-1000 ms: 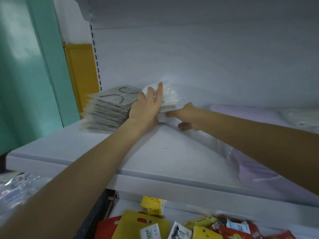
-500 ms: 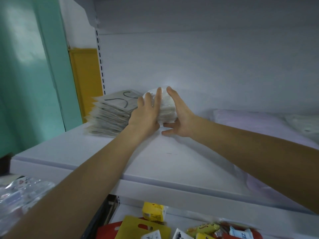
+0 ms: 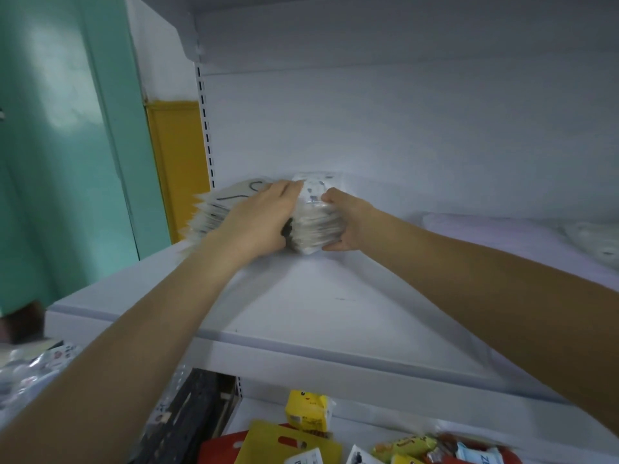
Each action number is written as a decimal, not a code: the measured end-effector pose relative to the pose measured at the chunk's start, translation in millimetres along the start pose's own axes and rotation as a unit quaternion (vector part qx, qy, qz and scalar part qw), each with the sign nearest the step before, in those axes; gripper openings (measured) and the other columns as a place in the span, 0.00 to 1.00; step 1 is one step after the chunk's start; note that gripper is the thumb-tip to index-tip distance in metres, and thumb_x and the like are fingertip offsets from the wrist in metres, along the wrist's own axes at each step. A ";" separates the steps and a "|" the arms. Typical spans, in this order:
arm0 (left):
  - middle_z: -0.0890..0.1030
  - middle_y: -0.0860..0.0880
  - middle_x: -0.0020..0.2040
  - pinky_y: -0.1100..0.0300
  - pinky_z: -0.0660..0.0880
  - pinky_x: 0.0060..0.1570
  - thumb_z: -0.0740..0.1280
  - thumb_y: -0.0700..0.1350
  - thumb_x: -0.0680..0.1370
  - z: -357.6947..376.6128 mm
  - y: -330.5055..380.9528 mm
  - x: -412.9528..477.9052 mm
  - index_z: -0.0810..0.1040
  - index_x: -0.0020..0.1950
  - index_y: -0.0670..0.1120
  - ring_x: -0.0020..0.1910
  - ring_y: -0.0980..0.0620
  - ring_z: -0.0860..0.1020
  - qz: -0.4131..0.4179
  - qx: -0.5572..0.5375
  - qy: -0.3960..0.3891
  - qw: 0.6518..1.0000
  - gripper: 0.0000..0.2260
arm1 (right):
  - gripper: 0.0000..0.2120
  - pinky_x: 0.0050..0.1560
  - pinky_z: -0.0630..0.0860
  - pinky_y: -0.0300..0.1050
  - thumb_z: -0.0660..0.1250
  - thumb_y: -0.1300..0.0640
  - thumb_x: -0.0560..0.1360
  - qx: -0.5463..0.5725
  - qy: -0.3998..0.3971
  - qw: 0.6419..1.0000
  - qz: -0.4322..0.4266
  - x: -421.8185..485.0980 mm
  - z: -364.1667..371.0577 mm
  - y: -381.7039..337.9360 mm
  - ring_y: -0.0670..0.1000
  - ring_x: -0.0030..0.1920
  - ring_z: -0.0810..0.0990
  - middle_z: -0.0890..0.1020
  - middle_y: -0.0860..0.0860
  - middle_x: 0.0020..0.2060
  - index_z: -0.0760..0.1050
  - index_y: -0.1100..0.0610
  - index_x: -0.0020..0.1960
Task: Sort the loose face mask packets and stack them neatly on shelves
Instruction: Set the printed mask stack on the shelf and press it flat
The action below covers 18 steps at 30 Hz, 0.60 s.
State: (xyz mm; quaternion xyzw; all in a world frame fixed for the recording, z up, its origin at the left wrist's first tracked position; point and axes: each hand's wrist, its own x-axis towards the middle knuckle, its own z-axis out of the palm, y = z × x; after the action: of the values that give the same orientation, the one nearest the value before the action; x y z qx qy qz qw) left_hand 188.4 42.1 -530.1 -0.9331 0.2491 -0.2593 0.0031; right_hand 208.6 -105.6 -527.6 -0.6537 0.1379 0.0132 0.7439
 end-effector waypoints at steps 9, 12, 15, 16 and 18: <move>0.61 0.46 0.72 0.45 0.67 0.62 0.62 0.63 0.74 19.4 -48.2 -14.7 0.60 0.73 0.53 0.67 0.40 0.65 -0.142 0.049 -0.120 0.981 0.31 | 0.09 0.28 0.76 0.48 0.71 0.56 0.69 -0.100 0.020 0.995 -0.025 9.6 -37.5 -19.4 0.52 0.38 0.78 0.76 0.53 0.42 0.71 0.55 0.42; 0.62 0.44 0.71 0.48 0.70 0.60 0.63 0.59 0.76 24.3 -54.8 -16.3 0.60 0.74 0.50 0.64 0.39 0.69 -0.173 -0.010 -0.096 0.980 0.29 | 0.08 0.32 0.77 0.45 0.71 0.59 0.69 -0.177 -0.016 0.981 -0.082 13.2 -51.5 -30.1 0.51 0.35 0.77 0.76 0.52 0.37 0.71 0.54 0.42; 0.61 0.44 0.72 0.45 0.68 0.63 0.64 0.59 0.75 26.2 -55.7 -14.3 0.59 0.74 0.51 0.67 0.38 0.66 -0.175 -0.013 -0.102 0.979 0.30 | 0.12 0.32 0.75 0.39 0.71 0.62 0.70 -0.332 -0.094 0.916 -0.204 11.9 -59.1 -41.6 0.47 0.36 0.78 0.78 0.49 0.39 0.74 0.52 0.51; 0.59 0.45 0.72 0.44 0.67 0.64 0.64 0.60 0.75 26.5 -54.7 -13.4 0.58 0.74 0.51 0.68 0.38 0.63 -0.176 -0.007 -0.109 0.978 0.31 | 0.16 0.32 0.74 0.37 0.71 0.62 0.70 -0.373 -0.112 0.891 -0.232 10.5 -61.1 -45.3 0.46 0.38 0.77 0.78 0.47 0.41 0.73 0.50 0.54; 0.57 0.47 0.74 0.39 0.64 0.65 0.64 0.62 0.74 25.9 -50.6 -10.7 0.56 0.75 0.53 0.72 0.39 0.58 -0.184 0.020 -0.124 0.975 0.33 | 0.21 0.38 0.72 0.36 0.73 0.63 0.69 -0.449 -0.114 0.843 -0.273 10.1 -66.5 -51.0 0.48 0.44 0.75 0.76 0.47 0.47 0.71 0.49 0.57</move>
State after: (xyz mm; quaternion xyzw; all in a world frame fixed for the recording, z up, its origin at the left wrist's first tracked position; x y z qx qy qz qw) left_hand 216.5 88.3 -550.9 -0.9876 0.0657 -0.1427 0.0044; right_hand 216.0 -179.5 -487.6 -0.9213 -0.1528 -0.0551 0.3533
